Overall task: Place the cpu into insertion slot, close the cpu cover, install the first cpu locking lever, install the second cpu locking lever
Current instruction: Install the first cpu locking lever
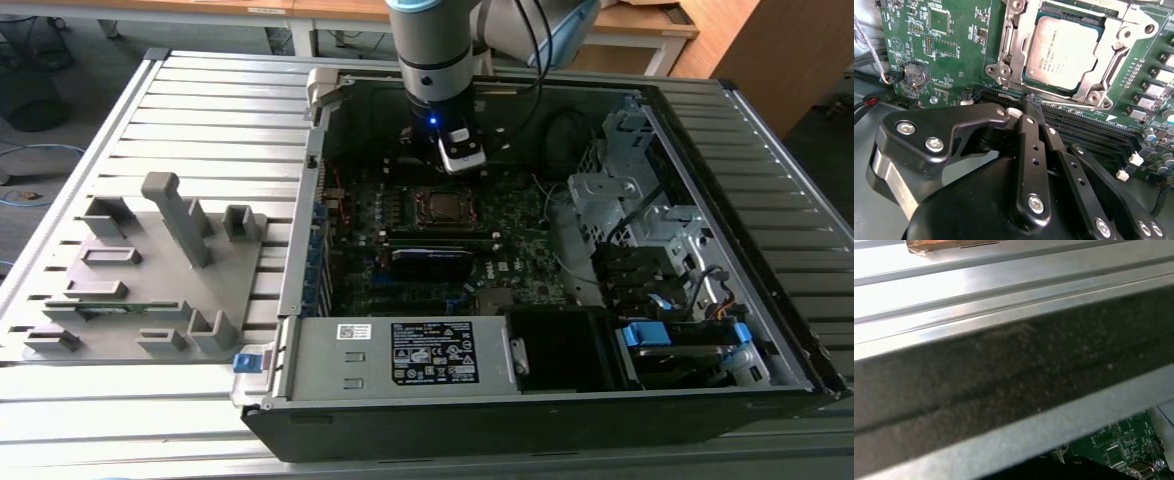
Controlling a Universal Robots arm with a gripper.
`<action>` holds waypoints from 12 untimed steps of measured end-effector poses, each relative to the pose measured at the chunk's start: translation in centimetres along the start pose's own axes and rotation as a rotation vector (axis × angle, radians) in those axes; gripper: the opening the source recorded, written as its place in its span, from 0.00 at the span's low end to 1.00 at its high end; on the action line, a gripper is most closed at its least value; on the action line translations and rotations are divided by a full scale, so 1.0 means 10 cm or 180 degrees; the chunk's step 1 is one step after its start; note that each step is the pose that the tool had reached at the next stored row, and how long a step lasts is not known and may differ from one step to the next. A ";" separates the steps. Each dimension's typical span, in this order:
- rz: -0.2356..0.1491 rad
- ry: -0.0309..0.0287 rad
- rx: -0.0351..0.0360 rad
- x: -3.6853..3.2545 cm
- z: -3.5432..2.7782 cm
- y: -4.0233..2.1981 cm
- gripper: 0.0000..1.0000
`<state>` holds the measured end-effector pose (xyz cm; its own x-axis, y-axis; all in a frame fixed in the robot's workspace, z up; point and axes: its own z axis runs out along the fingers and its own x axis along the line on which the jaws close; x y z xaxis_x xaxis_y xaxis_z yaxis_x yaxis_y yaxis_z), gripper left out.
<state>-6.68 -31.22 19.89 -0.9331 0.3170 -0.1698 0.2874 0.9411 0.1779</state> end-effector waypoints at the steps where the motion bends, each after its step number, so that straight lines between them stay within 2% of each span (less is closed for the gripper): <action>1: -0.0001 -0.0002 0.0006 -0.001 0.000 -0.004 0.11; 8: -0.0003 -0.0003 0.0010 -0.001 0.001 -0.005 0.11; 12: -0.0002 -0.0003 0.0010 -0.007 -0.033 0.003 0.11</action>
<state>-6.67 -31.26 20.23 -0.9331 0.3164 -0.1708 0.2874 0.9417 0.1748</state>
